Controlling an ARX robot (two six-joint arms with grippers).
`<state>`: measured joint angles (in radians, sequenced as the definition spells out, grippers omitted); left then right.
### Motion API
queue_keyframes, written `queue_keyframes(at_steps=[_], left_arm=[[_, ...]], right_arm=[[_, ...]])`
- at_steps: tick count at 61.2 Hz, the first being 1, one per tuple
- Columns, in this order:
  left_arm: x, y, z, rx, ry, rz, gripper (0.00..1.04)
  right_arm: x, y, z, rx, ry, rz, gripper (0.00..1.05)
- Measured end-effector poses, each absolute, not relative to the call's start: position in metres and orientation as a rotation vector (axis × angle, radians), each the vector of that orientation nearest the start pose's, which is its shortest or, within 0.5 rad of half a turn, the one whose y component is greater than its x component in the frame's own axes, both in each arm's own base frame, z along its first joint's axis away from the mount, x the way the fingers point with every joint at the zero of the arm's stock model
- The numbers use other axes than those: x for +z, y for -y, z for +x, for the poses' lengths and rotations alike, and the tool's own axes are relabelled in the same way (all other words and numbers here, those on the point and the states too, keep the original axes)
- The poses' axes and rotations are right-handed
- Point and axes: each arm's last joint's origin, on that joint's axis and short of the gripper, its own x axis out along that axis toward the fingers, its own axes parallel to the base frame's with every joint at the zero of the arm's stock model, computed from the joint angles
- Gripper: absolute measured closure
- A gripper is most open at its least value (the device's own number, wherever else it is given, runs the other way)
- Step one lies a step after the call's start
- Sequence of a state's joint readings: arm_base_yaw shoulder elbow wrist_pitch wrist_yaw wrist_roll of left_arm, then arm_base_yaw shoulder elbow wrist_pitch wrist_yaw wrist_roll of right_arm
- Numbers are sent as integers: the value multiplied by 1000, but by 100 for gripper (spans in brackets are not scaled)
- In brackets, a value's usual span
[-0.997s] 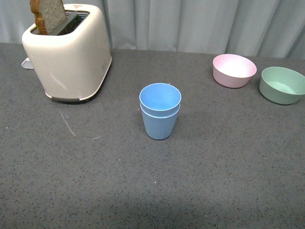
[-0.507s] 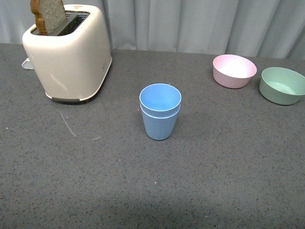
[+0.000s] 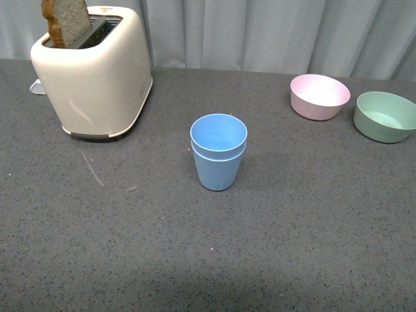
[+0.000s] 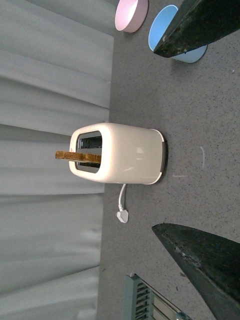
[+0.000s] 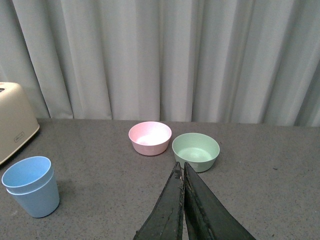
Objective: Stack blue cups with both arms
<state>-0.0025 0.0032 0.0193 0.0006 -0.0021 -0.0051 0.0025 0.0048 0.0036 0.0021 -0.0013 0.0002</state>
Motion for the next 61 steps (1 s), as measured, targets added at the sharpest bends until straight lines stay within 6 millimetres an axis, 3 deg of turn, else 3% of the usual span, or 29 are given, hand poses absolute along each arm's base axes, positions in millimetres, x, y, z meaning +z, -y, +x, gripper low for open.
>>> queue_keyframes(at_steps=[3, 34, 61], left_arm=[[170, 0, 97, 0, 16, -5, 7], [170, 0, 97, 0, 17, -5, 7], [170, 0, 97, 0, 17, -5, 7]], right_arm=[[165, 0, 98, 4, 1, 0, 101], [165, 0, 98, 4, 1, 0, 8], [165, 0, 98, 4, 1, 0, 10]])
